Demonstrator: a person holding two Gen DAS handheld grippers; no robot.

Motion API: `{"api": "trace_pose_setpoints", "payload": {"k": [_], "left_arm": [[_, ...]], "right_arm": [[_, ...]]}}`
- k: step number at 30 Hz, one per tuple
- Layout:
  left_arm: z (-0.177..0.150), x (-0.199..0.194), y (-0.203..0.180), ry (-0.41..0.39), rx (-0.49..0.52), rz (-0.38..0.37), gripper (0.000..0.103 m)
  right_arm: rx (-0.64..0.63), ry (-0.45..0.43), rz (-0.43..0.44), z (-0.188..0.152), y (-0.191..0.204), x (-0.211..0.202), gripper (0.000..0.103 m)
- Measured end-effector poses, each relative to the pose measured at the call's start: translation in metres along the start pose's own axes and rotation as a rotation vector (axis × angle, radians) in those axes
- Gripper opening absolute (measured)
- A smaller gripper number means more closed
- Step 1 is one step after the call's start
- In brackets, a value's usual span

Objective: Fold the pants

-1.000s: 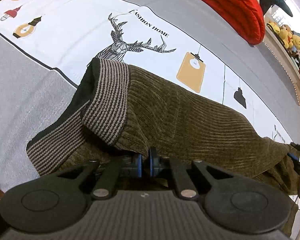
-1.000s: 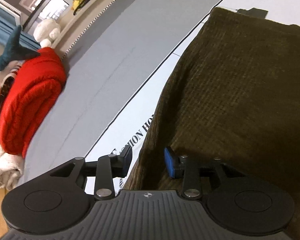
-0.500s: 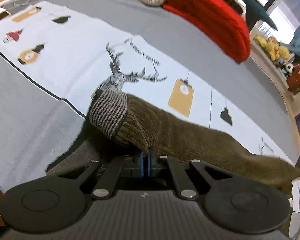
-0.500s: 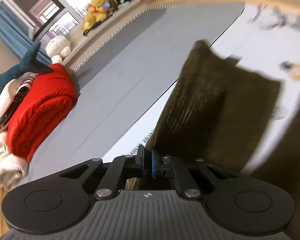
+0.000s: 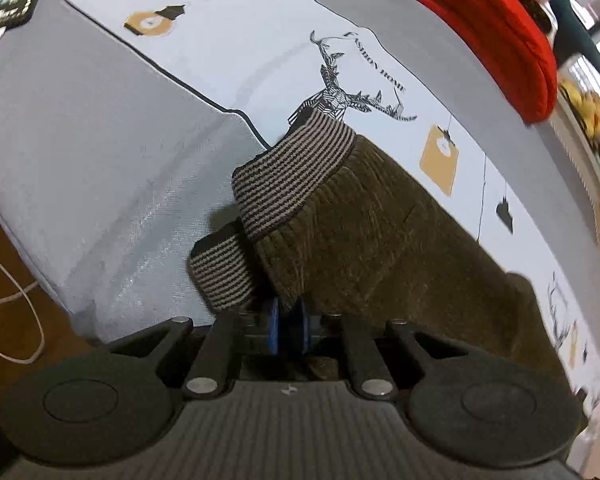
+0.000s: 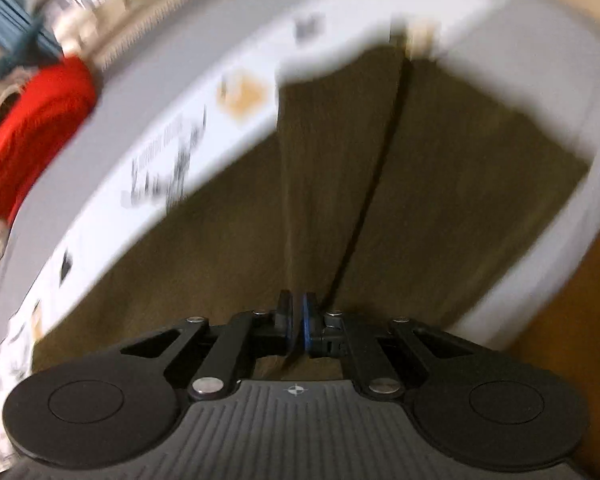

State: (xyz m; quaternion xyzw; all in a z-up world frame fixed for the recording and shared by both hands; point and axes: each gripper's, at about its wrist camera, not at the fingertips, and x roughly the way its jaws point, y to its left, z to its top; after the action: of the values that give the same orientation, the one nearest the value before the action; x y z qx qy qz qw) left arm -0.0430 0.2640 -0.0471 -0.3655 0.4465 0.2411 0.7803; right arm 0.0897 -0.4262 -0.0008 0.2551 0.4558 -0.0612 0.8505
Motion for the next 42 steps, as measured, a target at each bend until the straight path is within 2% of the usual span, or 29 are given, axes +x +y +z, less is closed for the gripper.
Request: {"api": "trace_pose_setpoints", "payload": {"k": [1, 2, 5, 6, 9, 11, 13, 15, 18, 21, 24, 27, 29, 30, 33, 36, 38, 40, 42], "left_arm": [[0.0, 0.0, -0.001, -0.005, -0.009, -0.006, 0.029], [0.001, 0.0, -0.002, -0.01, -0.013, -0.015, 0.034], [0.001, 0.001, -0.006, -0.023, -0.011, -0.014, 0.039], [0.001, 0.002, -0.006, -0.027, -0.012, -0.007, 0.039], [0.004, 0.009, -0.004, -0.03, -0.025, 0.025, 0.04], [0.007, 0.012, -0.003, -0.029, -0.031, 0.028, 0.04], [0.008, 0.014, -0.006, -0.032, -0.014, 0.035, 0.04], [0.008, 0.016, -0.01, -0.034, 0.007, 0.046, 0.041], [0.008, 0.019, -0.013, -0.033, 0.009, 0.055, 0.043], [0.009, 0.02, -0.014, -0.033, 0.005, 0.061, 0.043], [0.008, 0.022, -0.017, -0.038, 0.022, 0.074, 0.045], [0.006, 0.022, -0.02, -0.042, 0.031, 0.081, 0.045], [0.006, 0.021, -0.02, -0.04, 0.028, 0.081, 0.044], [0.006, 0.021, -0.02, -0.04, 0.025, 0.082, 0.044], [0.006, 0.021, -0.021, -0.041, 0.03, 0.095, 0.042], [0.004, 0.02, -0.028, -0.058, 0.081, 0.126, 0.033], [0.002, 0.017, -0.031, -0.073, 0.099, 0.139, 0.022], [0.001, 0.014, -0.032, -0.085, 0.1, 0.139, 0.018], [-0.001, 0.01, -0.033, -0.094, 0.104, 0.135, 0.017]], "right_arm": [[-0.011, -0.035, -0.001, 0.009, -0.002, -0.004, 0.008], [-0.018, -0.053, 0.0, 0.017, -0.003, -0.005, 0.008], [-0.049, -0.08, -0.016, 0.033, -0.004, 0.009, 0.019], [-0.062, -0.075, -0.022, 0.035, -0.004, 0.017, 0.024], [-0.027, 0.001, -0.034, 0.038, -0.005, 0.043, 0.025], [-0.006, 0.013, -0.022, 0.042, 0.002, 0.054, 0.028], [-0.084, 0.02, -0.059, 0.043, 0.013, 0.064, 0.038], [-0.177, 0.022, -0.113, 0.044, 0.028, 0.077, 0.04], [-0.25, 0.045, -0.174, 0.044, 0.039, 0.097, 0.049], [-0.317, 0.055, -0.243, 0.042, 0.045, 0.11, 0.049], [-0.345, 0.053, -0.254, 0.041, 0.051, 0.112, 0.049], [-0.394, 0.049, -0.266, 0.038, 0.055, 0.112, 0.048], [-0.404, 0.045, -0.258, 0.036, 0.054, 0.11, 0.024], [-0.391, 0.043, -0.247, 0.037, 0.051, 0.108, 0.008], [-0.297, -0.026, -0.215, 0.044, 0.04, 0.09, 0.007], [-0.135, -0.136, -0.16, 0.052, 0.017, 0.054, 0.007], [-0.021, -0.187, -0.117, 0.052, -0.004, 0.029, 0.007], [0.074, -0.198, -0.096, 0.045, -0.028, 0.009, 0.007], [0.144, -0.16, -0.098, 0.035, -0.049, 0.001, 0.006]]}}
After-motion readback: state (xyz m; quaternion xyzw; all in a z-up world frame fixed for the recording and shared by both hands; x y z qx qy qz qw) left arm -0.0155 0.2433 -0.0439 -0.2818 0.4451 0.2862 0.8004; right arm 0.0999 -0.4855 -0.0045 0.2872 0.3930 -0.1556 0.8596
